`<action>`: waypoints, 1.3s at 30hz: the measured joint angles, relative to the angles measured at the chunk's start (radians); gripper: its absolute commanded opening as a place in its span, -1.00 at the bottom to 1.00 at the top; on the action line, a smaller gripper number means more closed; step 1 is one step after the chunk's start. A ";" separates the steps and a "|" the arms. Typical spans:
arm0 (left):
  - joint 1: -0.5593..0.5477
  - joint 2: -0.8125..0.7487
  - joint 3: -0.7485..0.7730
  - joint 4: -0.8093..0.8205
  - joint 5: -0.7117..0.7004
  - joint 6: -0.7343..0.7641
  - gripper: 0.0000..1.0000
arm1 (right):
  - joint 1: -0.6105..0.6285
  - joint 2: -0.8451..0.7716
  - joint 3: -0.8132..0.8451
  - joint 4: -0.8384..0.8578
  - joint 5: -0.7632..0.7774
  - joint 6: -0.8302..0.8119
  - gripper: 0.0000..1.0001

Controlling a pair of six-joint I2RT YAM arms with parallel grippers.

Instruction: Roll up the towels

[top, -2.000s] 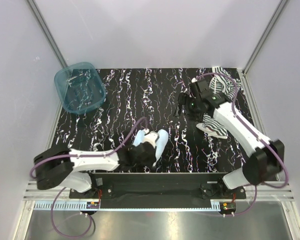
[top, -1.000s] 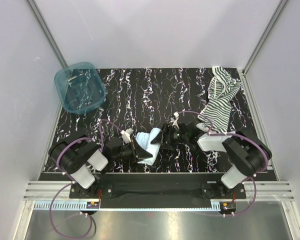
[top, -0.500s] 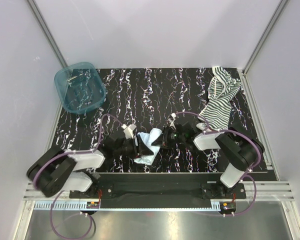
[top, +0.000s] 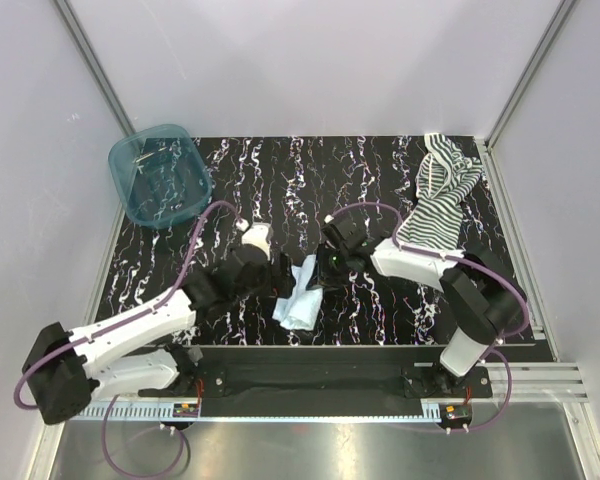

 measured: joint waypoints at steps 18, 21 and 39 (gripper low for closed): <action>-0.692 0.348 0.272 -0.143 -0.703 0.056 0.98 | 0.019 0.147 0.248 -0.372 0.066 -0.089 -0.87; -0.693 0.401 0.257 -0.124 -0.705 0.043 0.98 | 0.023 0.150 0.253 -0.391 0.066 -0.095 -0.87; -0.591 0.538 0.126 0.053 -0.536 -0.038 0.13 | 0.038 0.160 0.267 -0.424 0.049 -0.100 -0.44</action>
